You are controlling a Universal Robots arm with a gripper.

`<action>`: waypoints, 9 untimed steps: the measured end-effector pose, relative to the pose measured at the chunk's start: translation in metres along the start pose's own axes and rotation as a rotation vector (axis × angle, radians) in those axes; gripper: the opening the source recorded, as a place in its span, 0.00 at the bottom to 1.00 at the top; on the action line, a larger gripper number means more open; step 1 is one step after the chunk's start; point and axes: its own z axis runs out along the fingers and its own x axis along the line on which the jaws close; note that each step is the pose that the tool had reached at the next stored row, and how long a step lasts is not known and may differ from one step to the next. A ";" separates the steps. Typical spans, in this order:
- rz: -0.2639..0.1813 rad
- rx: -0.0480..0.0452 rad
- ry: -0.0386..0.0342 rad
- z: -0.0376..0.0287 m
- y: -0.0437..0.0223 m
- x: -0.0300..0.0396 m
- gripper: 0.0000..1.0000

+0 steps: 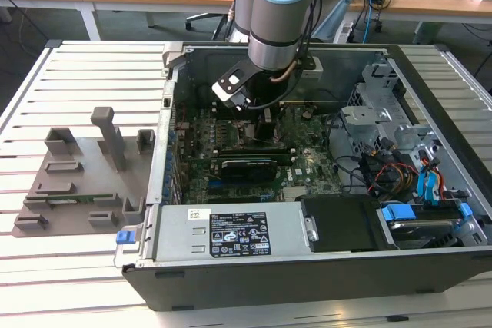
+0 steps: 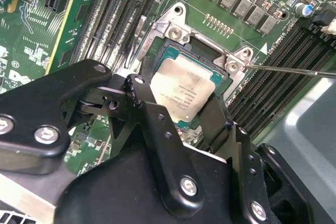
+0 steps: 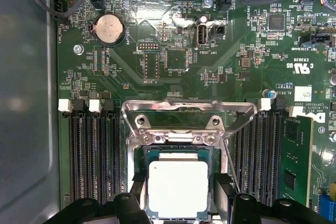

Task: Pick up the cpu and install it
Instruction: 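Place the cpu into insertion slot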

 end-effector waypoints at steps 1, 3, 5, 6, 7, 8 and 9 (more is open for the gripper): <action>0.000 0.0001 -0.0002 -0.0002 0.0000 -0.0001 0.62; 0.000 0.0001 -0.0003 -0.0016 -0.0001 0.0001 0.62; 0.000 0.0001 -0.0001 -0.0061 -0.0002 0.0007 0.62; 0.000 0.0000 0.0000 -0.0077 -0.0003 0.0010 0.62; 0.000 -0.0001 0.0001 -0.0097 -0.0003 0.0030 0.62; 0.000 0.0000 0.0000 -0.0104 -0.0004 0.0046 0.62; 0.000 0.0001 -0.0001 -0.0107 -0.0004 0.0052 0.60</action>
